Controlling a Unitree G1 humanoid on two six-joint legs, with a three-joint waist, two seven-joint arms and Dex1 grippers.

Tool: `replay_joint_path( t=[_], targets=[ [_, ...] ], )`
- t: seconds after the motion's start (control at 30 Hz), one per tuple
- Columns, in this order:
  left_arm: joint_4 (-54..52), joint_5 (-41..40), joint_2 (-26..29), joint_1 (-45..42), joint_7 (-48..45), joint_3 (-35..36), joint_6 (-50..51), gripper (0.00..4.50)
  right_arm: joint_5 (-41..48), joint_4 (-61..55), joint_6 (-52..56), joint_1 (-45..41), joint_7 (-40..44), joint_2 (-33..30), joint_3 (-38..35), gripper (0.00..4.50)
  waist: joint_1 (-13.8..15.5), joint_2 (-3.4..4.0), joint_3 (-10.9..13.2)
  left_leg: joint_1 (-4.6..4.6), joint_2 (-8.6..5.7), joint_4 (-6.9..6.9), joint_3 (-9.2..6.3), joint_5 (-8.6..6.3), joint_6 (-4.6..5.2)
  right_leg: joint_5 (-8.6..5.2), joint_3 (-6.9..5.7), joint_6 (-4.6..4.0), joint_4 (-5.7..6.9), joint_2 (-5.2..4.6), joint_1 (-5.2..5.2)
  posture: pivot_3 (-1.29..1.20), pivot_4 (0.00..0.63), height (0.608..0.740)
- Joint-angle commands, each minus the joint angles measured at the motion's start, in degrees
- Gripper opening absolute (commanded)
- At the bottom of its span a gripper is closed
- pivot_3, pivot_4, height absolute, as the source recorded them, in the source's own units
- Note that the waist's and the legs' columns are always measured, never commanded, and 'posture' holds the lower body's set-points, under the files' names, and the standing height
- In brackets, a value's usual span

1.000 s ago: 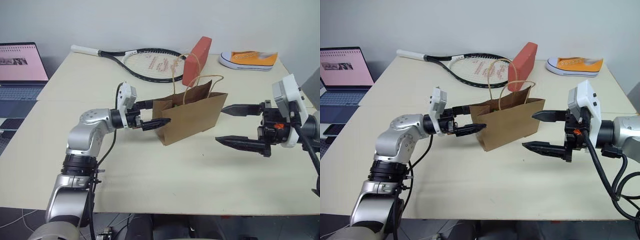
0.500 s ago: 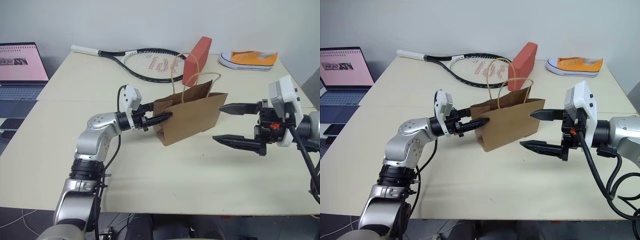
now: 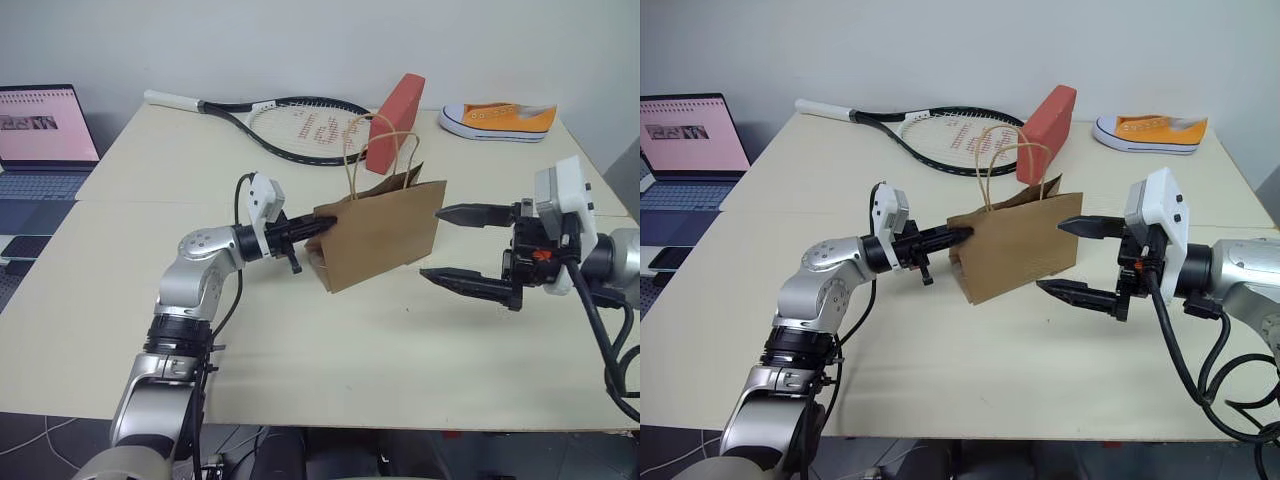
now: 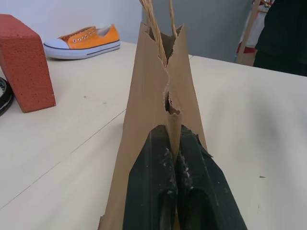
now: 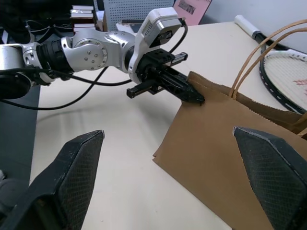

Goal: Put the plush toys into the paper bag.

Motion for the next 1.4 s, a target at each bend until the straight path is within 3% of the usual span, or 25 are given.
replay_joint_path(
  t=[0.03,0.17,0.37,0.5,0.83,0.93,1.3,1.4],
  targets=[
    [-0.2,-1.7,1.5,-2.4,-5.1,-0.6,1.1,0.05,1.2,-2.3,0.1,2.8,0.0,-1.8,-5.7,4.50,0.0,0.00,0.0,-0.01,0.00,0.00,0.00,0.00,0.00,0.00,0.00,0.00,0.00,0.00,0.00,0.00,0.150,0.740],
    [2.5,-1.6,1.7,-5.7,-11.0,-2.7,1.4,0.05,7.3,-1.8,6.4,7.3,-0.4,-5.5,-14.2,4.50,0.2,0.00,0.0,-0.03,-0.02,0.00,0.00,0.00,0.00,0.00,0.01,-0.01,-0.01,0.00,0.00,0.00,0.150,0.740],
    [7.6,-2.3,0.6,-11.9,-18.5,-4.5,2.6,0.05,9.6,-3.7,12.1,17.4,0.7,-8.4,-29.6,4.50,0.3,-0.01,0.0,-0.04,-0.02,0.02,0.00,0.00,0.00,0.00,0.00,-0.01,-0.02,0.00,0.01,0.00,0.150,0.740],
    [12.2,-1.9,-0.9,-14.4,-21.4,-4.9,2.7,0.05,11.2,-5.8,14.4,22.5,0.9,-8.3,-36.2,4.50,0.0,0.00,0.0,-0.03,-0.02,0.02,0.01,0.00,0.00,0.00,0.01,-0.01,-0.02,0.00,0.01,0.00,0.150,0.740],
    [21.8,3.7,-2.3,-16.8,-22.4,-6.4,-4.8,0.05,13.2,-7.9,12.8,24.9,-1.7,-7.6,-35.9,4.50,0.1,-0.01,0.0,-0.07,-0.02,0.12,0.00,0.00,0.00,0.01,0.02,0.02,-0.04,0.00,0.03,0.00,0.150,0.740],
    [22.9,5.2,-1.8,-17.4,-21.9,-6.0,-6.5,0.65,13.5,-7.6,12.2,24.5,-2.0,-7.8,-34.8,4.50,0.1,-0.01,0.0,-0.06,-0.02,0.12,0.00,0.00,0.00,0.01,0.02,0.02,-0.04,0.00,0.03,0.00,0.150,0.740],
    [16.3,7.3,4.1,-12.5,-21.0,-5.3,-7.8,3.87,13.8,-4.3,10.2,22.2,-2.4,-8.5,-28.8,4.50,-0.2,-0.01,0.0,-0.05,-0.01,0.09,0.01,0.00,0.00,0.01,0.04,0.02,-0.02,0.00,0.02,0.00,0.150,0.740],
    [12.4,8.9,7.5,-8.6,-18.0,-4.9,-7.7,3.87,10.3,-2.8,8.6,21.5,-1.6,-8.9,-26.4,4.50,-0.2,0.00,0.0,0.00,0.01,0.04,0.01,0.00,0.01,0.01,0.05,0.02,0.00,0.01,0.02,0.00,0.150,0.740]
  ],
)
